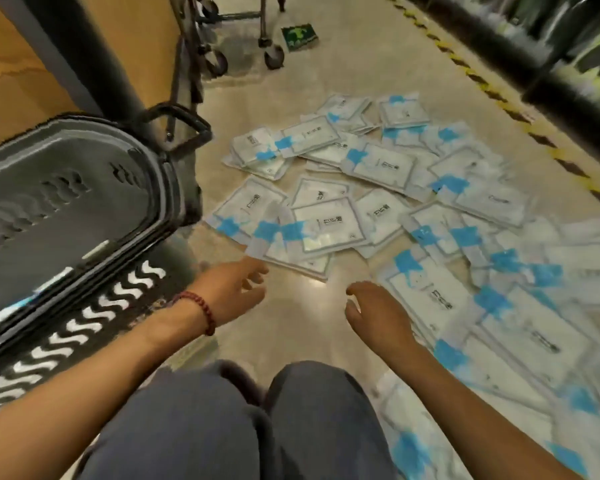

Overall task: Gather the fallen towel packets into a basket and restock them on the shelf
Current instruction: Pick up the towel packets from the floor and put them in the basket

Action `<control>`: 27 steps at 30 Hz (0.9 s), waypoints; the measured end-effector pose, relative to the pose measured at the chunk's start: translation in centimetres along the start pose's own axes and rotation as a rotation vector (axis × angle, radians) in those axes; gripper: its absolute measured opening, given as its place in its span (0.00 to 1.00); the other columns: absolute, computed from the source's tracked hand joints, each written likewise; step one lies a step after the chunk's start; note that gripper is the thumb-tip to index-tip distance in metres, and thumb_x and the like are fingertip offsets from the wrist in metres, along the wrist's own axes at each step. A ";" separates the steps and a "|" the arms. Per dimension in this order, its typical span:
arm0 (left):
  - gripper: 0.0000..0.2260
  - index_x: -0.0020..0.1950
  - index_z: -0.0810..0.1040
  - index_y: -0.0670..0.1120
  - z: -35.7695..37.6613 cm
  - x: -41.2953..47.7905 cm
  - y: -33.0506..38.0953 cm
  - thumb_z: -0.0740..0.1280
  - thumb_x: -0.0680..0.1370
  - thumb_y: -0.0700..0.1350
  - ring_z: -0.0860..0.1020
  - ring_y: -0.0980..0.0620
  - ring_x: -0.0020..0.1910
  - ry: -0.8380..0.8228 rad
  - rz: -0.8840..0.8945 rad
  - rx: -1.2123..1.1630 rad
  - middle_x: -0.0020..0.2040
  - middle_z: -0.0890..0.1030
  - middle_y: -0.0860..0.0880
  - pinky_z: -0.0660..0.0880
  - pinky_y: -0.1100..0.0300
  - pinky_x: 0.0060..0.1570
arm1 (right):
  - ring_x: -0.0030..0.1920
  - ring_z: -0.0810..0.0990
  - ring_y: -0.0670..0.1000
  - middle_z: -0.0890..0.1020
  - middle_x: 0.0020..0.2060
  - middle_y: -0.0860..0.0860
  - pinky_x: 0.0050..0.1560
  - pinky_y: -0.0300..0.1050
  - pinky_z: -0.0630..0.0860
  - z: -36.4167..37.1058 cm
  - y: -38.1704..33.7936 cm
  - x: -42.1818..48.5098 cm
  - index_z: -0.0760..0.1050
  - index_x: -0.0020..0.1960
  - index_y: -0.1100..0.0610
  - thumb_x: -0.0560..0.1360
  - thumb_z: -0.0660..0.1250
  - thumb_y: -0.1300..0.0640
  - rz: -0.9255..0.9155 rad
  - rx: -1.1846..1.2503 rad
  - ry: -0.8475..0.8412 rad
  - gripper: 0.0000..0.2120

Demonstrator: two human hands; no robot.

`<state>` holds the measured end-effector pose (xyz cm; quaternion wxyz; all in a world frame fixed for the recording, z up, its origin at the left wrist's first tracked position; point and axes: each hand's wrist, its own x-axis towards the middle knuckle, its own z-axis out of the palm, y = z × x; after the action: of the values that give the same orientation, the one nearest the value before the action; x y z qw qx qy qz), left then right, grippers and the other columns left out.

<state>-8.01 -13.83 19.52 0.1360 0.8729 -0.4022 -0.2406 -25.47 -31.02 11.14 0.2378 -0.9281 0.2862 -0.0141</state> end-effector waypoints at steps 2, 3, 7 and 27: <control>0.14 0.62 0.75 0.49 3.6 1.9 0.4 0.66 0.76 0.46 0.78 0.53 0.52 -0.174 0.001 0.045 0.57 0.79 0.50 0.73 0.61 0.54 | 0.55 0.76 0.51 0.79 0.56 0.51 0.46 0.39 0.67 1.9 5.0 -3.5 0.74 0.61 0.55 0.78 0.58 0.54 0.188 0.040 -0.039 0.14; 0.14 0.62 0.75 0.49 5.9 3.0 0.6 0.66 0.76 0.46 0.78 0.53 0.52 -0.251 0.016 0.070 0.56 0.79 0.51 0.73 0.62 0.54 | 0.55 0.76 0.50 0.78 0.57 0.51 0.46 0.39 0.66 3.1 7.4 -5.4 0.73 0.61 0.54 0.78 0.58 0.53 0.280 0.054 -0.062 0.14; 0.14 0.62 0.74 0.48 15.5 7.3 1.3 0.65 0.77 0.48 0.78 0.52 0.53 -0.490 0.095 0.149 0.57 0.79 0.50 0.72 0.62 0.54 | 0.61 0.73 0.51 0.76 0.61 0.52 0.56 0.42 0.68 9.0 14.3 -12.2 0.69 0.67 0.55 0.78 0.59 0.53 0.561 0.093 -0.121 0.18; 0.06 0.51 0.79 0.50 31.0 9.6 3.7 0.64 0.77 0.45 0.76 0.55 0.49 -0.484 0.172 -0.165 0.48 0.79 0.54 0.69 0.62 0.50 | 0.58 0.79 0.63 0.80 0.57 0.62 0.48 0.51 0.81 18.1 13.3 -19.0 0.81 0.57 0.60 0.56 0.81 0.46 0.439 -0.283 -0.070 0.33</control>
<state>-21.40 -24.93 -8.18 0.1268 0.7385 -0.4747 -0.4617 -45.36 -22.55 -8.82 0.1126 -0.8678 0.4713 0.1103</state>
